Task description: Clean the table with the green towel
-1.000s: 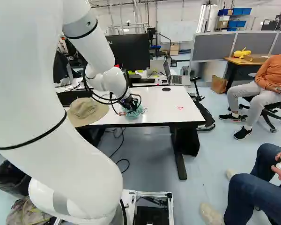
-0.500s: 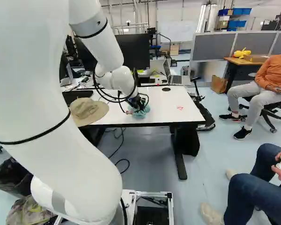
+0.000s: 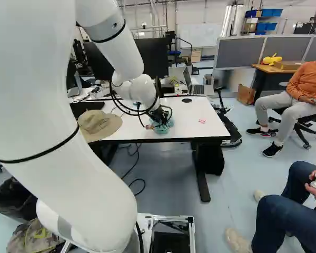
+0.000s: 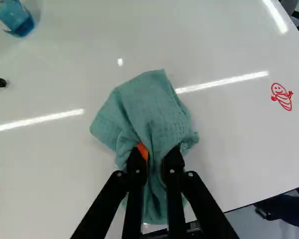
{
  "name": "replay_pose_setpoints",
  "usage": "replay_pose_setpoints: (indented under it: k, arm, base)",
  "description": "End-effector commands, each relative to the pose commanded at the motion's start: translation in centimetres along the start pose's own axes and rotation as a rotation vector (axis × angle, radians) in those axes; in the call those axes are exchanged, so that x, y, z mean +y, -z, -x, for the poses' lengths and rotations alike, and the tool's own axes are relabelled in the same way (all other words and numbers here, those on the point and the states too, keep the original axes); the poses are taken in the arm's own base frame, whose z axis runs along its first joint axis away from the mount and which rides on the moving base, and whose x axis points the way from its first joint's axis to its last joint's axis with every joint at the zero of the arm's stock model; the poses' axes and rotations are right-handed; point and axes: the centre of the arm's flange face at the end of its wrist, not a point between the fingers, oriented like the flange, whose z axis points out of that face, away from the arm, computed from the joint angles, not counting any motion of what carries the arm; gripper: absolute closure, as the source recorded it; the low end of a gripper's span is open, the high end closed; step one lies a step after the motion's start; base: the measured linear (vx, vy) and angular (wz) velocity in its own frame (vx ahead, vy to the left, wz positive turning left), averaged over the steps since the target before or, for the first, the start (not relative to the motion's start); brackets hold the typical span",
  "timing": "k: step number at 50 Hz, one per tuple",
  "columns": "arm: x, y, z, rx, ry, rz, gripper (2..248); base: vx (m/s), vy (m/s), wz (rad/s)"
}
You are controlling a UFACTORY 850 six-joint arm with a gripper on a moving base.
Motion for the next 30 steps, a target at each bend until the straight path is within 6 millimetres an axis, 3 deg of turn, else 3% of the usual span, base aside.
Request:
replay_pose_setpoints:
  k: [23,30]
  arm:
    - [-2.6,1.9,3.2,-0.002,0.057,-0.036,202]
    - [-3.2,1.7,2.8,-0.002,0.069,-0.043,202]
  base:
    - [0.0,0.0,0.0]
    - [0.0,0.0,0.0]
